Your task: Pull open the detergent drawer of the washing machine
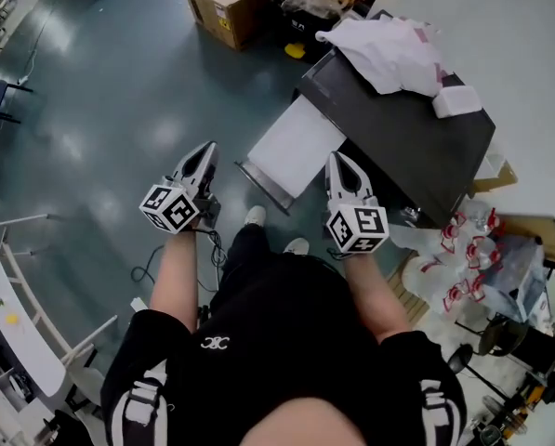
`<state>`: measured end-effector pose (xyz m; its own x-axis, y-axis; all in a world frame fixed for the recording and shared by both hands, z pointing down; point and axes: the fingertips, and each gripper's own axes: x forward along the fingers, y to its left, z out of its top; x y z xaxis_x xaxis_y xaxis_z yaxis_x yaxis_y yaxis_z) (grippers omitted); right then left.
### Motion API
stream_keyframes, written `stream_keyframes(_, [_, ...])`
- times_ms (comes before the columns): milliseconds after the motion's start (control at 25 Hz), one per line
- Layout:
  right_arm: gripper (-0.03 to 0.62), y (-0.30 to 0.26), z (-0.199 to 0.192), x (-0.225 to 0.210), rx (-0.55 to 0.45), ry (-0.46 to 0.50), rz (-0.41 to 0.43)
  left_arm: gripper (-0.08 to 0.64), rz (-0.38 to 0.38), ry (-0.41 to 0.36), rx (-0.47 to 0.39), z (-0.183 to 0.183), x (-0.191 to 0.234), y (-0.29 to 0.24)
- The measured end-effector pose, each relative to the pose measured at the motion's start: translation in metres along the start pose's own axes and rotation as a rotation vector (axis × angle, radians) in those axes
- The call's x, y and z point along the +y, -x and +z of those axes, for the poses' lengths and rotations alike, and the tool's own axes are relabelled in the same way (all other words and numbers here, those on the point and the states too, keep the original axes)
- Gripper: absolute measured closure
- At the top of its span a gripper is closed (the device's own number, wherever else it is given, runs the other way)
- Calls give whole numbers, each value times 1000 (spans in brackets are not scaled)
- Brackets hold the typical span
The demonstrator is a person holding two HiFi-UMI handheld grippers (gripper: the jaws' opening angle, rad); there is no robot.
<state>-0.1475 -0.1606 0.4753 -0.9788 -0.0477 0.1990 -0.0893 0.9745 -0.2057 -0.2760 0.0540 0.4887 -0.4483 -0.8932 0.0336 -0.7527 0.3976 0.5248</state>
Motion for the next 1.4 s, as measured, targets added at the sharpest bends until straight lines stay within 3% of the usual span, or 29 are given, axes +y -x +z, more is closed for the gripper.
stream_keyframes(240, [589,13,49,4,-100,117,-53,560,120,-381,-10,54,-48,-17])
stream_keyframes(400, [589,30,83,1,-160,181,-119,560,131,-506,-18,73,-92,-26])
stream_keyframes(560, [589,47,104,1,-200,212,-154,560,106,-495,-52,82,-133,-28])
stream_keyframes(720, [589,61,112,2,-210,211,-165,560,103,-489,-19,75,-158,-31])
stream_keyframes(1080, [589,76,121,-2,-240,229,-183,560,77,-527,8,62,-181,-45])
stream_keyframes(1400, [589,77,121,-2,-243,230,-170,558,72,-515,11,60,-186,-48])
